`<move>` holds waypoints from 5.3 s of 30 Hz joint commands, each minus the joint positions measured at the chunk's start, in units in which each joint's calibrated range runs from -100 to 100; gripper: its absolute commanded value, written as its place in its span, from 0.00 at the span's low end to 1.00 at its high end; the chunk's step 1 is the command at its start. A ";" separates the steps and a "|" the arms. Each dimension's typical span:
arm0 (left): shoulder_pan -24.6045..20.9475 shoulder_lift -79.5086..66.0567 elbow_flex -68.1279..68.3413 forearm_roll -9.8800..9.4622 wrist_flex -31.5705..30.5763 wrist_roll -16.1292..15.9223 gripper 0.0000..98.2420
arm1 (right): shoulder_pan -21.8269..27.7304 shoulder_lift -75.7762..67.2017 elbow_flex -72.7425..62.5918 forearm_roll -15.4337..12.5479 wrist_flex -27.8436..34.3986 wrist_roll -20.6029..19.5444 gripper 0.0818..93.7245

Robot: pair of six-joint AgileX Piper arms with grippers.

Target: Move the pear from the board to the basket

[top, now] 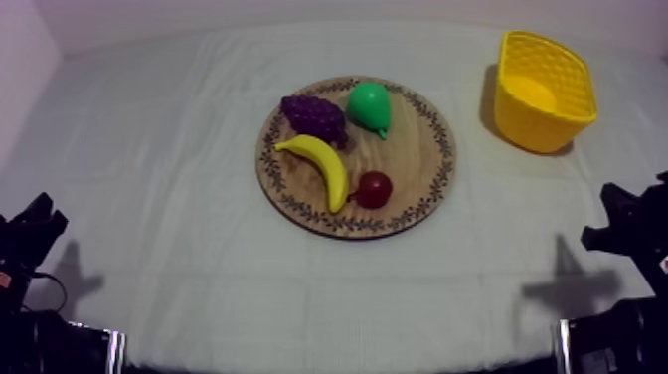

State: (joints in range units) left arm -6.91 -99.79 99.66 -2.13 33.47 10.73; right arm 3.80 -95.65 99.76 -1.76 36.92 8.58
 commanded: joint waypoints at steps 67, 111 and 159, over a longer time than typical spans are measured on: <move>-0.01 -0.04 0.00 0.01 0.00 0.09 0.00 | -28.64 106.85 -89.27 5.73 17.72 -9.77 0.83; -0.01 -0.04 0.00 0.01 0.00 0.09 0.00 | -25.50 136.96 -105.99 8.49 11.42 -10.39 0.50; -0.01 -0.04 0.00 0.01 0.00 0.11 0.00 | -0.17 111.76 -80.92 8.58 10.16 -0.09 0.59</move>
State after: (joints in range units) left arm -6.91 -99.79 99.66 -2.13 33.47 10.82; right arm 3.63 13.36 19.01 6.47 47.20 9.02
